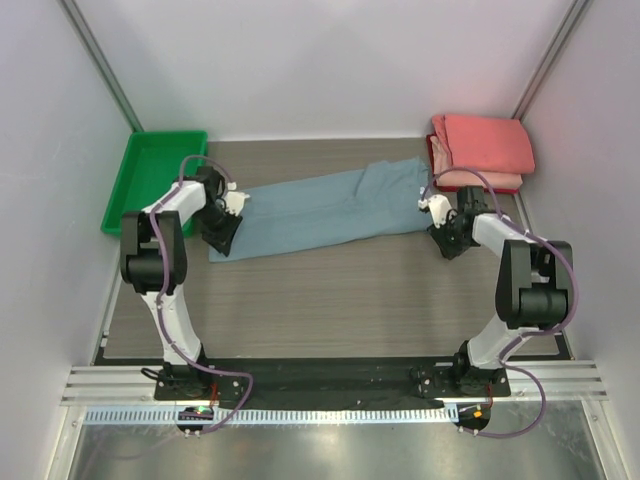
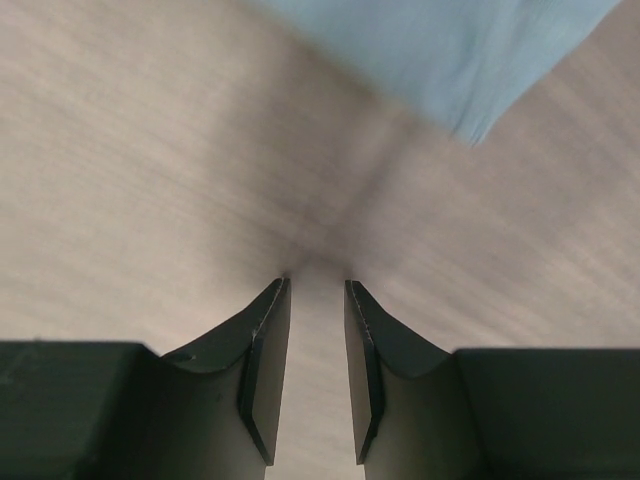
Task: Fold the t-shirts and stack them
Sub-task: Fold the tshirt
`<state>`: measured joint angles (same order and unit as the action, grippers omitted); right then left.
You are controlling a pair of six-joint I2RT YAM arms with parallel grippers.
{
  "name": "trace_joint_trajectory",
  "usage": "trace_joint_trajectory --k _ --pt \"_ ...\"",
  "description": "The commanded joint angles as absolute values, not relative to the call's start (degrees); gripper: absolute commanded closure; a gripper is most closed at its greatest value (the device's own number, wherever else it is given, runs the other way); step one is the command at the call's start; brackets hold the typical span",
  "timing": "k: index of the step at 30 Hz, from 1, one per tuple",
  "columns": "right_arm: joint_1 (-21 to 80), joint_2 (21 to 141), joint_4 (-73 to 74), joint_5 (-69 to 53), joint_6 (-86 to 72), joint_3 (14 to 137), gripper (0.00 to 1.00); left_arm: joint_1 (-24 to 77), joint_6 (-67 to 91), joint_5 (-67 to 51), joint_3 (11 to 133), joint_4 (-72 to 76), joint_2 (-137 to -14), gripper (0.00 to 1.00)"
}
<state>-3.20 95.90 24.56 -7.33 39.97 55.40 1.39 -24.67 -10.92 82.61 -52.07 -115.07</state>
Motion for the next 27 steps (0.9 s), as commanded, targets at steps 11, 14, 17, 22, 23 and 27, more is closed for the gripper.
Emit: trace_joint_trajectory --k 11,14,17,22,23,27 --pt "-4.57 89.03 29.62 -11.25 34.99 62.55 0.64 1.06 -25.05 -9.31 79.45 -52.46 -112.85 0.72" --pt "-5.10 92.28 29.00 -12.48 32.44 67.39 0.62 1.14 -24.96 -9.58 79.89 -52.73 -113.03 0.72" --pt "-5.27 95.61 28.65 -12.92 32.52 70.04 0.60 1.05 -25.05 -9.41 79.63 -52.56 -112.68 0.72" --pt "-5.45 102.12 28.48 -14.50 31.73 74.61 0.58 1.14 -24.43 -9.58 79.10 -52.38 -112.06 0.73" --pt "-5.36 103.00 28.30 -14.59 31.64 75.14 0.58 1.14 -24.26 -9.67 79.10 -52.21 -112.15 0.72" --pt "-5.54 106.52 28.13 -15.64 31.20 77.34 0.57 1.14 -24.34 -9.14 78.75 -51.94 -112.06 0.72"
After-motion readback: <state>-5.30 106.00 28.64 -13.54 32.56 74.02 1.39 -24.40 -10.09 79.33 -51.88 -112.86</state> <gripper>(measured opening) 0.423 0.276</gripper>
